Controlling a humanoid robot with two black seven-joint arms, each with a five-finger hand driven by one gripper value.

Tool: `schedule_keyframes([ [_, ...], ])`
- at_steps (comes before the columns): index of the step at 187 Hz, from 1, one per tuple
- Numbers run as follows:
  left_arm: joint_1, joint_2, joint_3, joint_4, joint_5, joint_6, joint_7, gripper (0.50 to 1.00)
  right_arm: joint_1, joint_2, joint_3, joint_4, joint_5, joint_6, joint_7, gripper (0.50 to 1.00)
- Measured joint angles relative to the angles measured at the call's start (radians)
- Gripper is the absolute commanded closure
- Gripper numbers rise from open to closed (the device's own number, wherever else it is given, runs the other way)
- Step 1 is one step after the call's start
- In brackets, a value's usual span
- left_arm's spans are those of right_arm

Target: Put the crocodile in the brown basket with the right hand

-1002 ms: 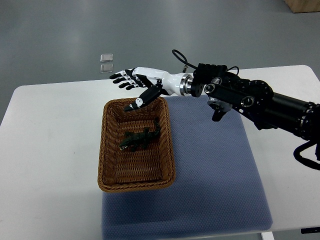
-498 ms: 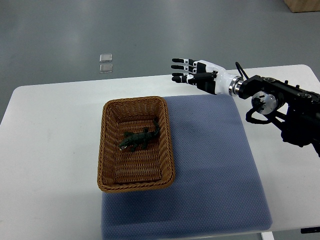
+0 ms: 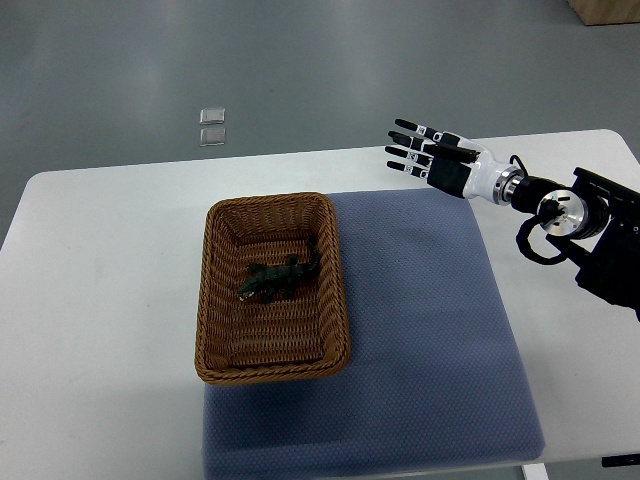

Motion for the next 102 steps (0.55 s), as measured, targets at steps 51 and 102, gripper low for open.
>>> schedule_keyframes([
  [51,0.0,0.0,0.0,0.0,0.0,0.0,0.0,0.5,-0.006,0.002,-0.001,-0.025,-0.004,0.0,0.003,0.572],
  [102,0.0,0.0,0.0,0.0,0.0,0.0,0.0,0.5,-0.026,0.004,-0.001,-0.026,-0.011,0.001,0.003,0.572],
])
